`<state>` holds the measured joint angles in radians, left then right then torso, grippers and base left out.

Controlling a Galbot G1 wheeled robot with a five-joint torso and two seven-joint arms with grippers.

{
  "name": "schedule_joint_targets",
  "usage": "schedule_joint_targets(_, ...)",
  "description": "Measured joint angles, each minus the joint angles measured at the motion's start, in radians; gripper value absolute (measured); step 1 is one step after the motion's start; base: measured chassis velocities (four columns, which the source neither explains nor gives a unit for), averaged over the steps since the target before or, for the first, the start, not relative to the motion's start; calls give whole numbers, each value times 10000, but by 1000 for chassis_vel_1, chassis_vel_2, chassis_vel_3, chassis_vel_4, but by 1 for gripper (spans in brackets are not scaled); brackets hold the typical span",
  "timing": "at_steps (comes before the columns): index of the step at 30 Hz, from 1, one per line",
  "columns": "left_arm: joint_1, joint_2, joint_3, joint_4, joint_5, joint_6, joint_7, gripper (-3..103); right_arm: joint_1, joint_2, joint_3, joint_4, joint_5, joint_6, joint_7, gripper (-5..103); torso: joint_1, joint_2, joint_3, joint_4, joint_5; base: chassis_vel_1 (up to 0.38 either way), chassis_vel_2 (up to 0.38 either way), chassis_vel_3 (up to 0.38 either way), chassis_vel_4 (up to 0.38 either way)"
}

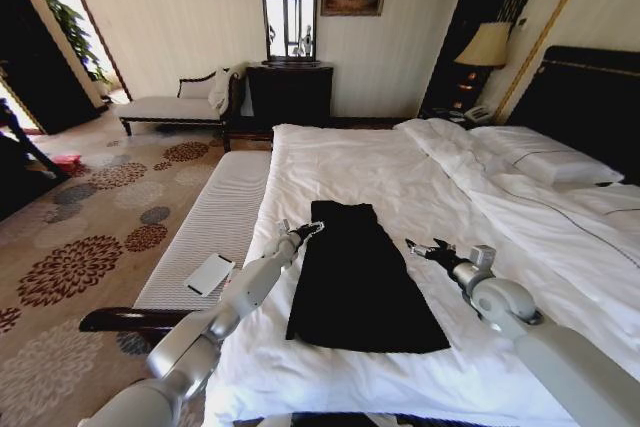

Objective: Fold the clothes on the bed.

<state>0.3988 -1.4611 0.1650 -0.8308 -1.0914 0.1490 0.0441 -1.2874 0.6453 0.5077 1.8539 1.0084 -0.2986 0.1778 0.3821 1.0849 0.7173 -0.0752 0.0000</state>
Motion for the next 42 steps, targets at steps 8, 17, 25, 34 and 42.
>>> schedule_joint_targets(8,116,60,50,-277,-66,114,-91,58,45,-4,-23,41,17,-17,49,100,0,0,0,0,0,0,0,0,0)
schedule_joint_targets(17,222,146,87,-453,-112,198,-250,26,134,-4,-85,61,38,-46,96,100,0,0,0,1,0,0,0,0,0)
schedule_joint_targets(25,316,394,15,-741,-259,233,-442,0,7,45,-34,39,-27,-45,73,100,-1,0,0,0,0,0,0,0,0)
schedule_joint_targets(34,369,500,-258,-794,-383,287,-563,0,-17,94,-34,56,-15,-38,64,100,0,0,0,-1,-1,0,0,0,0)
schedule_joint_targets(42,753,2049,18,-2940,-1202,728,-1522,0,16,195,-45,41,-51,-21,43,100,0,0,0,2,-3,0,0,0,0)
